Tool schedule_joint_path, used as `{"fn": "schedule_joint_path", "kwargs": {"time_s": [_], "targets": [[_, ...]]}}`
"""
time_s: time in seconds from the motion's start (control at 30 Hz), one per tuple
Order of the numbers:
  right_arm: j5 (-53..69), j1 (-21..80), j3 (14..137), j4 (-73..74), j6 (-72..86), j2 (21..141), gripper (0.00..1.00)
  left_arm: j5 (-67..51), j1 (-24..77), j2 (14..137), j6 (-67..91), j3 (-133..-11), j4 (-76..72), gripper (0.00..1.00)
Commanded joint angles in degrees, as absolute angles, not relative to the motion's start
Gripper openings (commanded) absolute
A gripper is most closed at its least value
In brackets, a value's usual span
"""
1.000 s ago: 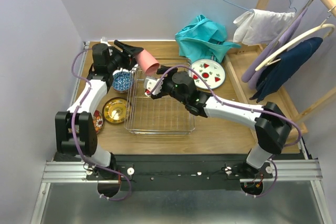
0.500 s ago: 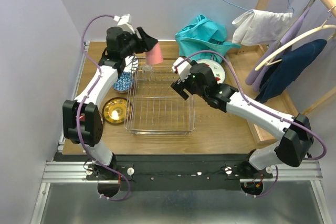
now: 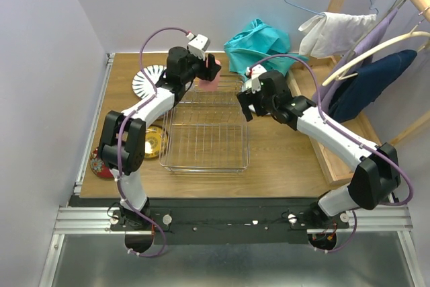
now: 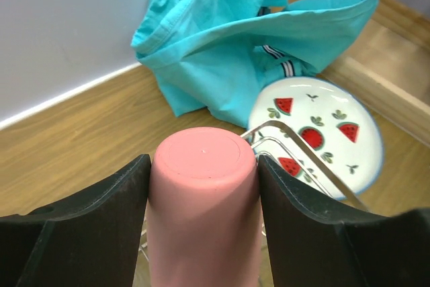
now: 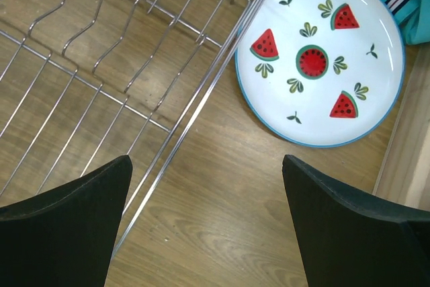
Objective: Load the mixed dishes into the dish rack
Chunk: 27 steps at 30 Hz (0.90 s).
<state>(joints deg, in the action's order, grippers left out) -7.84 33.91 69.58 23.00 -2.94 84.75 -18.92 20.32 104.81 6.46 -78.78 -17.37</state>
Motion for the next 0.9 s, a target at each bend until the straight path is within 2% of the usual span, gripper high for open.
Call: {"fn": "schedule_joint_path", "kwargs": {"time_s": [0.0,0.3,0.87], "targets": [[-5.89,33.4,69.09,24.26,-1.58,83.94,1.0,-17.49,21.35,106.87,1.85,-75.25,-32.66,0.29],[-6.59,32.08,68.56,25.75,-3.43,84.9,1.0,-18.45,23.55,109.95,2.29,-70.85,-42.96,0.28],[-6.42,31.29,69.08,24.87,-2.81,88.94,1.0,-24.52,22.32,115.93,4.57,-71.02,-46.41,0.29]]}}
